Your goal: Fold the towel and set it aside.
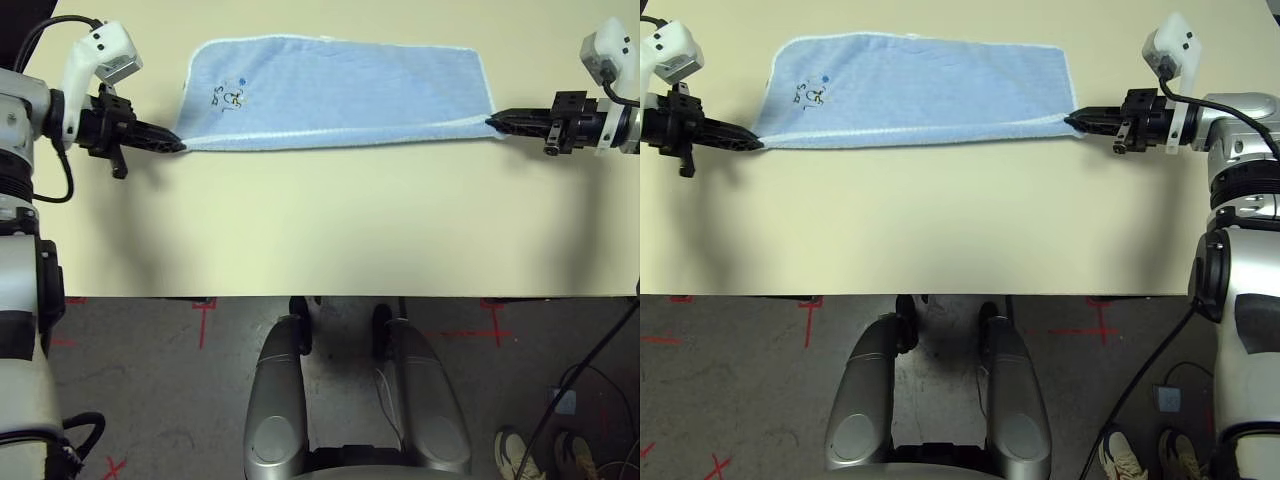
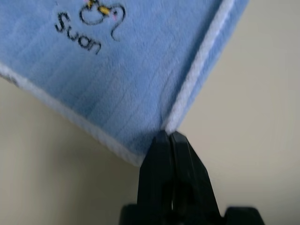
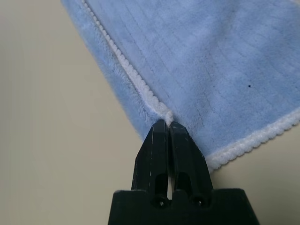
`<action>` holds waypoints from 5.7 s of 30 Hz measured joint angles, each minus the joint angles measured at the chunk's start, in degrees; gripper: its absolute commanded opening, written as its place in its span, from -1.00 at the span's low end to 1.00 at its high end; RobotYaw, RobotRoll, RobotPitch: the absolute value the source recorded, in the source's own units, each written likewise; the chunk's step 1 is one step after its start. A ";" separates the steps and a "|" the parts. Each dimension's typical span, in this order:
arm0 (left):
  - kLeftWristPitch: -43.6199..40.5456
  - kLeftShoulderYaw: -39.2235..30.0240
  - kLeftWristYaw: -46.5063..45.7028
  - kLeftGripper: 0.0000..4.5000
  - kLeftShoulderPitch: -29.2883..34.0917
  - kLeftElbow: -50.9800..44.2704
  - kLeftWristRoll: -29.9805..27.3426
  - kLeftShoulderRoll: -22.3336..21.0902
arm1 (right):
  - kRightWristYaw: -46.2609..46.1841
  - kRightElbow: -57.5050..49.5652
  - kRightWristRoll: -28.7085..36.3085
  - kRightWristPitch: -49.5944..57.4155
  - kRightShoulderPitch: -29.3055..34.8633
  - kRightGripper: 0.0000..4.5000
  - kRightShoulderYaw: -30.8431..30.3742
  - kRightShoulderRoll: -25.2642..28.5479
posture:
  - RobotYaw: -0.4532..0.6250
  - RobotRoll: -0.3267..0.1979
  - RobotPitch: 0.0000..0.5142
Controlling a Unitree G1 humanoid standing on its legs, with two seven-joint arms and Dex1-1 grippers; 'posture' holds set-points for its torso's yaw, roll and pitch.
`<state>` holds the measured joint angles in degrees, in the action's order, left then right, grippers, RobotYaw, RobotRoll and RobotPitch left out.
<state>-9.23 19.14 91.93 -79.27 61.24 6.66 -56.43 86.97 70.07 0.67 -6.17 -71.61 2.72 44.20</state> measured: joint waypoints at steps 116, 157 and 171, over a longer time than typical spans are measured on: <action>9.23 -13.39 -35.89 -0.80 -4.89 12.00 2.61 13.42 | -51.39 -0.30 -4.30 -7.92 0.18 -0.74 -2.18 -9.58 | -0.13 0.25 0.58; -3.12 -27.24 -8.91 0.99 -0.12 0.17 -13.15 12.23 | -22.07 -2.97 16.10 11.41 -0.98 0.99 14.49 -6.83 | -0.05 0.25 0.59; 15.46 -26.44 -7.60 0.99 15.12 -6.64 -13.70 12.42 | -17.12 -10.65 23.09 41.77 2.35 0.99 16.69 -3.09 | -0.09 0.25 0.66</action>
<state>6.23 -7.30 84.32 -64.14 54.60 -7.03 -44.01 69.86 59.42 23.76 35.60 -69.26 19.41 41.11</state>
